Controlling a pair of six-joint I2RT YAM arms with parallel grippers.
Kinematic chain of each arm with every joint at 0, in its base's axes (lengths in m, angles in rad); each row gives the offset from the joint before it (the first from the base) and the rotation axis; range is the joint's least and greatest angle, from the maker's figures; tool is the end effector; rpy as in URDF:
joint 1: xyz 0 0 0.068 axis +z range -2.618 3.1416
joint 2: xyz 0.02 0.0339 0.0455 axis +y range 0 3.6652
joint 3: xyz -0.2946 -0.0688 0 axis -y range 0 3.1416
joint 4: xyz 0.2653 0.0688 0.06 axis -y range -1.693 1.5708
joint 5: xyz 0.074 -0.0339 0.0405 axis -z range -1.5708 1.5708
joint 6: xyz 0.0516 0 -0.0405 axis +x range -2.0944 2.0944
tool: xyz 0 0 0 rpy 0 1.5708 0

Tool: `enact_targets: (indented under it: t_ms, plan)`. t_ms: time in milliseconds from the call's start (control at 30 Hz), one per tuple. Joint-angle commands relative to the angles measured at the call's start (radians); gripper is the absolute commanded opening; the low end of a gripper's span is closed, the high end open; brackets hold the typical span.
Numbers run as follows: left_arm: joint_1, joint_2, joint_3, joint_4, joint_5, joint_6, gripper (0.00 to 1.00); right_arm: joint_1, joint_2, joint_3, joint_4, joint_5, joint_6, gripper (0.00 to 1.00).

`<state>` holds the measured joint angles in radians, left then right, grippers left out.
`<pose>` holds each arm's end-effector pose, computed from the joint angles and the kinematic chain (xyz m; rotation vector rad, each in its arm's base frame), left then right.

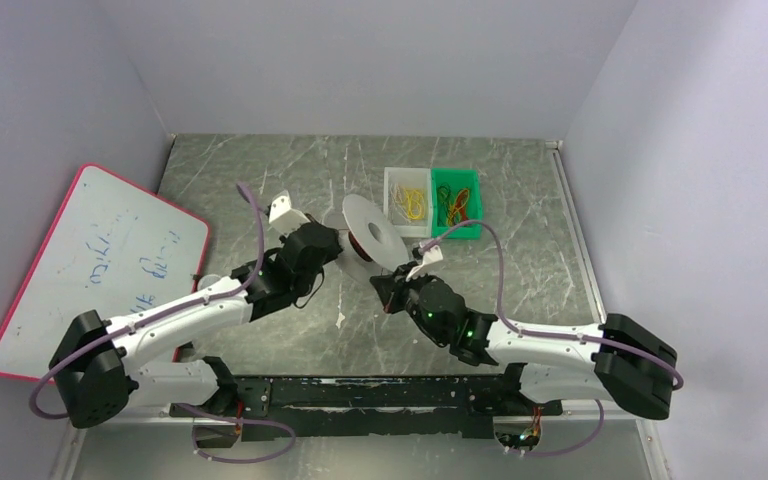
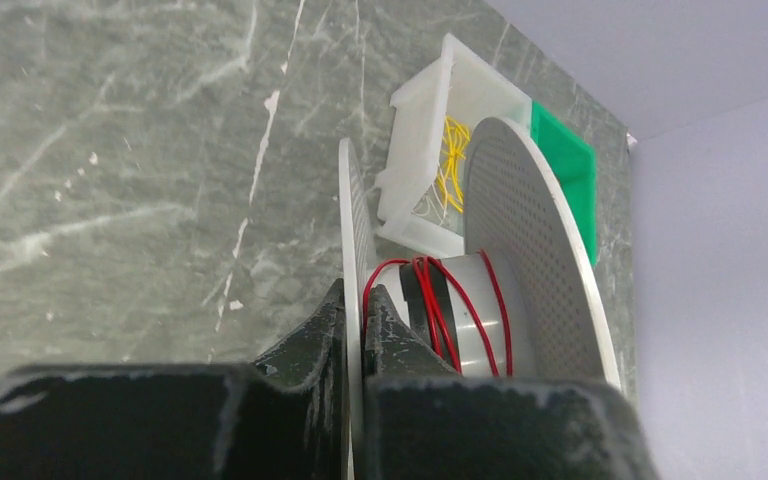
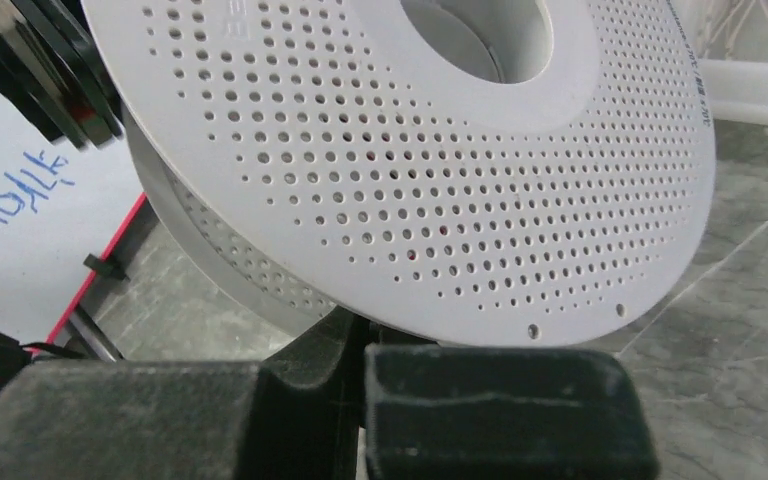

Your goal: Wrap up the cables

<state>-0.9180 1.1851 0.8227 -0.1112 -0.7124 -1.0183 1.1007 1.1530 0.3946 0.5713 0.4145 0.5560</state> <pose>0.1963 -0.2012 0.2969 -0.5311 1.8913 -0.5605 0.1333 0.2165 0.2213 -0.1814 1.8102 0.8392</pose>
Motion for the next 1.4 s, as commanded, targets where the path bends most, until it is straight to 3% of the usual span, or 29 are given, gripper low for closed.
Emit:
enact_targets:
  t_ms: [0,533,1133,1367]
  plan:
    - [-0.055,0.021,-0.071,0.091,0.345,-0.088,0.07,-0.002,-0.062,0.057,0.160,0.043,-0.004,0.00]
    - [-0.055,0.194,-0.306,0.582,0.680,-0.216,0.07,-0.003,-0.009,-0.014,0.200,0.149,-0.026,0.00]
    - [-0.056,0.422,-0.381,1.127,0.999,-0.343,0.07,-0.008,0.062,-0.066,0.350,0.203,-0.034,0.00]
    - [-0.059,0.454,-0.362,1.222,1.056,-0.349,0.07,-0.010,0.082,-0.046,0.330,0.176,-0.036,0.18]
